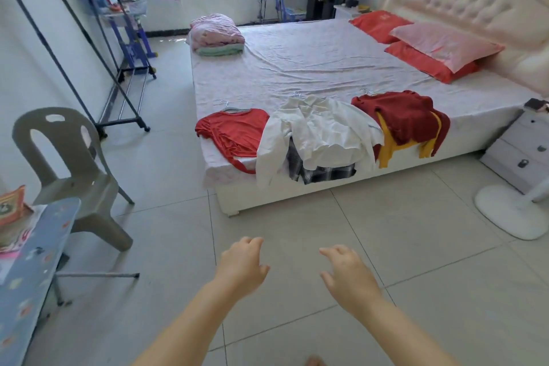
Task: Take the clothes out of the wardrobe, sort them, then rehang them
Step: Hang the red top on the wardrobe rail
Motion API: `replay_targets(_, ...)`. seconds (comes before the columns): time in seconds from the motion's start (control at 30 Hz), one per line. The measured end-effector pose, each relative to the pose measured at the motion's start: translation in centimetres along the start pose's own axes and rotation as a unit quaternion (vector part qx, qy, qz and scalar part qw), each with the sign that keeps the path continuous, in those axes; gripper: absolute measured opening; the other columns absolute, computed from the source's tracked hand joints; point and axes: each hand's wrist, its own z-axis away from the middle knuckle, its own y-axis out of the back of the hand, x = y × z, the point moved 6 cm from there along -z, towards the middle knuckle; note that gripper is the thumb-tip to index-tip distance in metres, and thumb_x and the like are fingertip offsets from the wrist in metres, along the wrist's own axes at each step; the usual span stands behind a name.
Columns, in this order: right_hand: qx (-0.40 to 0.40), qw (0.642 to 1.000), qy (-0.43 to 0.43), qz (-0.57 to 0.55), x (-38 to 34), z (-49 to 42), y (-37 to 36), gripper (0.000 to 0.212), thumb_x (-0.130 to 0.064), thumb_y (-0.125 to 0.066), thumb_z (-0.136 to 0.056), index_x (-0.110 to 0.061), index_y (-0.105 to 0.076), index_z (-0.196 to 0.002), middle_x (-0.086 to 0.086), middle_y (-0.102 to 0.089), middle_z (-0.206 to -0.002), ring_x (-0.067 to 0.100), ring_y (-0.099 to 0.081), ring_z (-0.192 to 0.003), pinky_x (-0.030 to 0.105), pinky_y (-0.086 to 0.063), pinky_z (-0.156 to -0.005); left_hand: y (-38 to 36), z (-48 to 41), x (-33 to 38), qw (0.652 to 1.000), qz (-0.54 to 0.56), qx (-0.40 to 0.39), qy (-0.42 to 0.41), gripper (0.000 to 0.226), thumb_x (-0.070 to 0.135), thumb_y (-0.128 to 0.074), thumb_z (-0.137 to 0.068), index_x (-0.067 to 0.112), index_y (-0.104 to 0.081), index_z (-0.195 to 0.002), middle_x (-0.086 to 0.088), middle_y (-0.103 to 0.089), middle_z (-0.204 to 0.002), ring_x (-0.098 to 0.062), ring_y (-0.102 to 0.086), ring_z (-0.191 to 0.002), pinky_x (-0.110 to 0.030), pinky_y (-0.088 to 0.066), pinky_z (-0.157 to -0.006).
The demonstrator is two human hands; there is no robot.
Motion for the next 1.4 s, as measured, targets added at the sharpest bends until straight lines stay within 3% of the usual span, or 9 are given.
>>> replay_targets(0.2,-0.021,0.998,0.055,0.013,-0.1,-12.2,5.0,0.047,-0.025,-0.046,-0.094,-0.025,-0.035,-0.14,-0.004,-0.038,-0.138,0.015,-0.035,-0.127,0.025,-0.028,-0.101,5.6,-8.5,0.4,0.998,0.023,0.034,0.054,0.055,0.037,-0.048,-0.092,0.021,-0.029,-0.141,-0.001,-0.037,-0.141,-0.021,-0.038,-0.128,-0.034,-0.032,-0.102)
replay_targets(0.4,-0.03,0.996,0.077,0.02,-1.2,-24.1,7.5,0.047,-0.028,-0.048,-0.094,-0.024,-0.037,-0.139,-0.003,-0.04,-0.137,0.017,-0.038,-0.125,0.025,-0.032,-0.099,10.0,-17.5,-1.5,0.994,0.046,0.046,0.085,0.055,0.037,-0.048,-0.092,0.022,-0.029,-0.141,0.0,-0.038,-0.141,-0.019,-0.038,-0.128,-0.034,-0.033,-0.101)
replay_targets(0.87,-0.05,0.995,0.072,-0.035,-9.3,-53.3,11.3,0.045,-0.022,-0.054,-0.091,-0.019,-0.044,-0.135,0.001,-0.045,-0.133,0.02,-0.05,-0.115,0.03,-0.041,-0.098,23.8,-43.0,-10.5,0.994,0.056,0.036,0.087,0.054,0.034,-0.05,-0.091,0.019,-0.032,-0.14,-0.002,-0.041,-0.137,-0.021,-0.041,-0.125,-0.037,-0.036,-0.1)
replay_targets(1.1,-0.071,0.991,0.114,-0.008,-11.6,-66.6,11.8,0.046,-0.026,-0.052,-0.093,-0.021,-0.041,-0.137,-0.002,-0.043,-0.136,0.013,-0.039,-0.126,0.021,-0.032,-0.1,27.7,-53.0,-13.7,0.99,0.072,0.031,0.12,0.057,0.038,-0.05,-0.092,0.02,-0.028,-0.142,-0.001,-0.038,-0.14,-0.02,-0.038,-0.128,-0.036,-0.034,-0.102)
replay_targets(1.4,-0.155,0.972,0.171,0.039,-15.4,-85.5,9.0,0.046,-0.024,-0.056,-0.089,-0.019,-0.047,-0.133,0.003,-0.047,-0.13,0.021,-0.047,-0.119,0.03,-0.037,-0.101,31.3,-66.0,-18.6,0.972,0.105,0.036,0.206,0.057,0.04,-0.048,-0.092,0.021,-0.029,-0.142,-0.001,-0.039,-0.14,-0.02,-0.039,-0.128,-0.036,-0.034,-0.102)
